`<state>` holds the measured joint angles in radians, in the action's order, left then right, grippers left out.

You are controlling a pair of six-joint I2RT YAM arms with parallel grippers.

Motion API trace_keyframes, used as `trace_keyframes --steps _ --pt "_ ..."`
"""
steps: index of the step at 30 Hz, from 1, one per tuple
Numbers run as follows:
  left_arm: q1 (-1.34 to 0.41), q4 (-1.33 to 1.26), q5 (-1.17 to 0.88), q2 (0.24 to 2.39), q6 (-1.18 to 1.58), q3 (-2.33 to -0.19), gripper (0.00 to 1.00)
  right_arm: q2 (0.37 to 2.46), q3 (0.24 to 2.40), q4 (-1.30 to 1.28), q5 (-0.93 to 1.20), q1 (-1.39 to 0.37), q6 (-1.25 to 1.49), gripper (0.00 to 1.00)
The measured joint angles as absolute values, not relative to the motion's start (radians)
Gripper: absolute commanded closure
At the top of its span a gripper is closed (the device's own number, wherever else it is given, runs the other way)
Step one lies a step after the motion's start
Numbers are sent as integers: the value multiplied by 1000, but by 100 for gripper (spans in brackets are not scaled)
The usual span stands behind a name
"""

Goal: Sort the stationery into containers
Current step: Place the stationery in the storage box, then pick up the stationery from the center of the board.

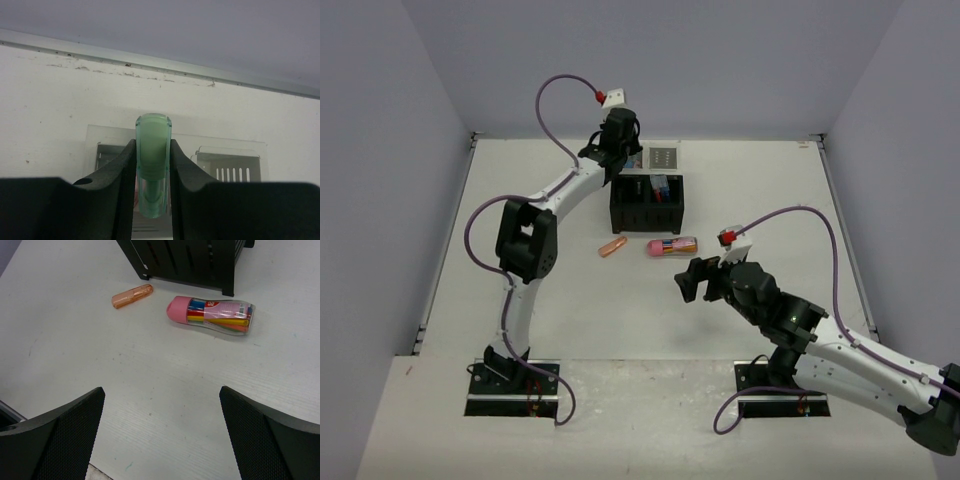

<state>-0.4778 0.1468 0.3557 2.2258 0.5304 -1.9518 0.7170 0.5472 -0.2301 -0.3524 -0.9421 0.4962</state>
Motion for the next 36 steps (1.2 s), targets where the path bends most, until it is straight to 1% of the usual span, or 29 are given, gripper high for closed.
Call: trace_keyframes --steps 3,5,6,7,13,15,16,17,18,20,23,26,30,33,36 --pt "-478 126 357 2226 530 -1952 92 717 547 -218 -346 -942 492 1" --pt "-478 113 359 2226 530 -1950 89 717 547 -214 -343 -942 489 1" --pt "-478 108 360 2226 530 -1949 86 717 547 -212 -342 -942 488 1" --pt "-478 97 361 2226 530 -1941 81 716 546 -209 -341 -942 487 1" --pt "-478 45 371 2223 527 -1861 62 706 534 -201 -317 -942 477 1" --pt "-477 45 370 2223 526 -1847 51 706 533 -198 -309 -942 474 1" --pt "-477 43 370 2223 523 -1843 47 706 533 -196 -304 -942 472 1" --pt "-477 41 370 2223 524 -1843 47 706 532 -194 -299 -942 471 1" --pt "-477 34 368 2221 523 -1839 41 706 532 -194 -296 -942 470 1" --pt "-477 26 364 2213 521 -1828 31 706 532 -194 -294 -942 469 1" --pt "-477 23 347 2184 521 -1801 22 706 532 -193 -288 -942 467 1" --pt "-482 33 340 2109 508 -1770 15 701 531 -191 -272 -942 462 1" --pt "-511 70 344 1924 451 -1735 0 676 522 -185 -268 -942 459 1" --pt "-544 134 316 1733 412 -1675 0 669 519 -185 -270 -942 458 1" --pt "-564 160 269 1489 373 -1486 0 667 519 -185 -270 -942 453 1"
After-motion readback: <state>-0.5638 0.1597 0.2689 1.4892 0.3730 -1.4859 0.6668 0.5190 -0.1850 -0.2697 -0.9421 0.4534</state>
